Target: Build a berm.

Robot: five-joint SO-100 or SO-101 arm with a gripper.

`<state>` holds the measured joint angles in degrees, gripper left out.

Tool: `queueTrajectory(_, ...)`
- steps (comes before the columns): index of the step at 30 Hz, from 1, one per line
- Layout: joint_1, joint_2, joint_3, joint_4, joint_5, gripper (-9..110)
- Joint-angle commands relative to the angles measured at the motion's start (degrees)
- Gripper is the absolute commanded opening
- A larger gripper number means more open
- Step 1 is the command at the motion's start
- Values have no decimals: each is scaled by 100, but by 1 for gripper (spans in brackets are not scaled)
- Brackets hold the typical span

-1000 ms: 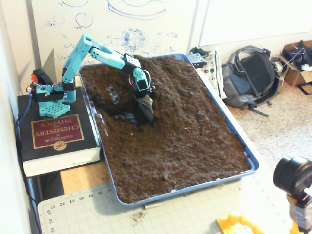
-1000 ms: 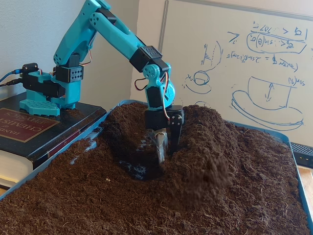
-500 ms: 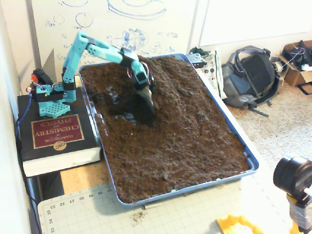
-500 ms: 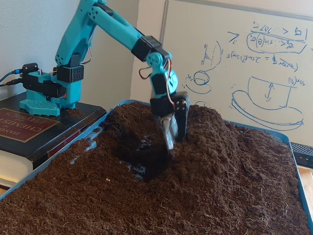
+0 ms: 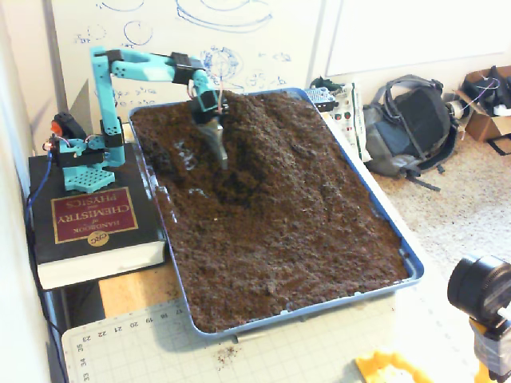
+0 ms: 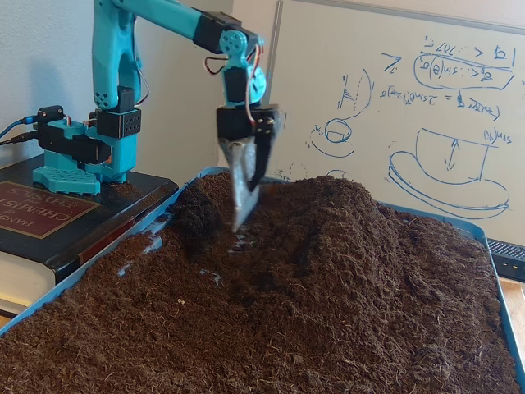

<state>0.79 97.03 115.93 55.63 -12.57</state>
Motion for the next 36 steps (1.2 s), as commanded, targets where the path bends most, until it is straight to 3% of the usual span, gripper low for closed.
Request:
queueTrajectory(1,-237,545,527,62,53,0)
queueTrajectory(8,-800,615,1617,-932,141,0)
queueTrajectory(12,-1107,615,1846,-1397,729,0)
queueTrajectory(23,-2461,598,1793,-1538,3059,0)
queueTrajectory(36,-3366,527,1371,-1731,4122,0)
